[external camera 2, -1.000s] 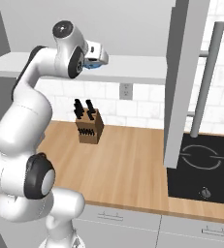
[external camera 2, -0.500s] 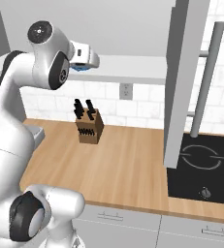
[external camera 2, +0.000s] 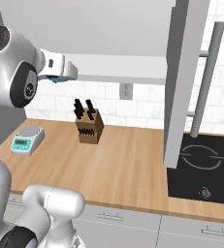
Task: Gather all objects into one cabinet and sort the glasses and bowls to opposite sides.
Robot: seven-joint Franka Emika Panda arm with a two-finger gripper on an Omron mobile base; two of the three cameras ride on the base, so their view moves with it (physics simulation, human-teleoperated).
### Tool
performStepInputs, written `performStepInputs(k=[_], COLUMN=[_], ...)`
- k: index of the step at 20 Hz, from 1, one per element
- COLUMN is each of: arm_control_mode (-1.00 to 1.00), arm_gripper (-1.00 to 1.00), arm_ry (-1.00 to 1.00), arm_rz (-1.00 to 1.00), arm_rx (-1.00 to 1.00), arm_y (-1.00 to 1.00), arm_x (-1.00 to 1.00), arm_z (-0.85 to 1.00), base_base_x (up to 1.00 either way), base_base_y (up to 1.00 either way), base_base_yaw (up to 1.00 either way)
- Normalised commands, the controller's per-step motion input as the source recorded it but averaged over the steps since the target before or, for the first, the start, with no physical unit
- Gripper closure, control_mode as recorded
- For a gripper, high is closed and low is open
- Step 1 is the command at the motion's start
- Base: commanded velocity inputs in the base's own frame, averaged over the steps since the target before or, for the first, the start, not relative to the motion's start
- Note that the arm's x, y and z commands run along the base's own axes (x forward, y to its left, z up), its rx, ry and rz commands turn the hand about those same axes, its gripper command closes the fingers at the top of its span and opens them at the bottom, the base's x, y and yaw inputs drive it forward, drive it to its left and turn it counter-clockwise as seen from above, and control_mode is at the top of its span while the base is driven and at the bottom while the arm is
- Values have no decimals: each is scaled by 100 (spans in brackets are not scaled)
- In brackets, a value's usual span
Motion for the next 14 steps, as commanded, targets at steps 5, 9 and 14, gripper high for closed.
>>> performStepInputs(k=[5,9,14], arm_control_mode=[-100,-100,-100], arm_gripper=[100,100,100], arm_ry=[1,2,9], arm_rz=[0,0,0], arm_rx=[3,0,0], arm_y=[1,14,15], arm_x=[-100,-96,-30], arm_z=[0,0,0], base_base_x=[0,0,0], base_base_y=[0,0,0], base_base_yaw=[0,0,0])
